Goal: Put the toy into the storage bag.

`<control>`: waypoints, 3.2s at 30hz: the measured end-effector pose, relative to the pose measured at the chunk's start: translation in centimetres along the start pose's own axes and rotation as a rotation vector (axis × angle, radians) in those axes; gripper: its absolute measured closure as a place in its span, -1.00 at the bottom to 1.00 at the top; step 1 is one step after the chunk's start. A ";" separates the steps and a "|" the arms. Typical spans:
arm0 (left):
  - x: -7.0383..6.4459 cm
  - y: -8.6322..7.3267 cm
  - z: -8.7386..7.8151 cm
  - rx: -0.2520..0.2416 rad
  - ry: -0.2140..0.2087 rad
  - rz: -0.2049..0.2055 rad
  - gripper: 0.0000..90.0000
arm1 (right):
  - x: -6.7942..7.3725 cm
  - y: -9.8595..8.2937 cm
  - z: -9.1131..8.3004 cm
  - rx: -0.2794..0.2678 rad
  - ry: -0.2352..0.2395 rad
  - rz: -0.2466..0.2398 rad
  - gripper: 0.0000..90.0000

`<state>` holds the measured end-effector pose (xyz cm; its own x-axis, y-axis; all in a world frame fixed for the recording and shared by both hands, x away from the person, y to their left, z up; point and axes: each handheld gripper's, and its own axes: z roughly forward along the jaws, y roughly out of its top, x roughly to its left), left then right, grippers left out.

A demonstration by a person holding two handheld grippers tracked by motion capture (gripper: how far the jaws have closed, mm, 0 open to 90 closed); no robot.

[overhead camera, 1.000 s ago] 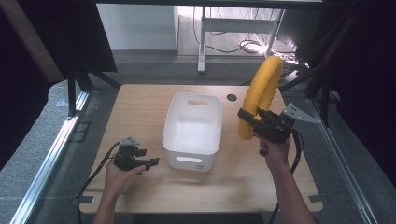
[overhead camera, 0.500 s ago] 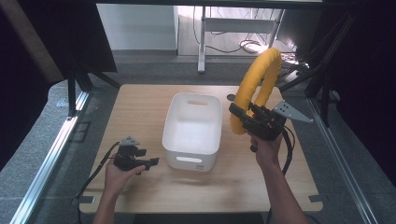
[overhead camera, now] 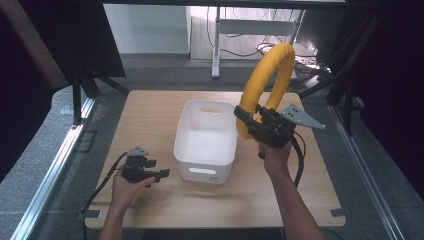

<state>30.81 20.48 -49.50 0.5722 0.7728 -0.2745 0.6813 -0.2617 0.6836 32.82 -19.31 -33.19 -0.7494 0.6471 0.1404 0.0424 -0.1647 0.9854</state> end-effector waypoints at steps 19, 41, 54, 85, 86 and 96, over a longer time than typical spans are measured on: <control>0.4 -0.1 -0.3 -0.008 0.002 -0.009 -0.41 | 3.8 -0.2 3.7 -0.008 0.050 -0.072 0.10; 0.3 0.6 -0.9 -0.006 -0.020 -0.038 -0.41 | 6.4 -2.1 6.4 0.019 0.120 -0.084 0.09; 1.0 1.7 -2.7 -0.033 -0.046 -0.076 -0.40 | 7.4 -3.4 7.5 0.026 0.112 -0.097 0.09; 0.1 11.4 -8.7 -0.107 -0.170 -0.025 -0.33 | 8.2 -5.0 8.5 0.054 0.108 -0.109 0.08; 0.1 11.7 -8.9 -0.109 -0.176 -0.022 -0.33 | 8.2 -5.0 8.6 0.054 0.106 -0.111 0.08; -1.6 16.1 -11.2 -0.142 -0.216 0.022 -0.32 | 8.1 -5.2 8.5 0.060 0.102 -0.109 0.08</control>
<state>35.77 21.48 -30.52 0.6810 0.6224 -0.3858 0.6051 -0.1817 0.7751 32.11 -6.90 -36.34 -0.8145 0.5796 0.0244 -0.0060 -0.0505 0.9987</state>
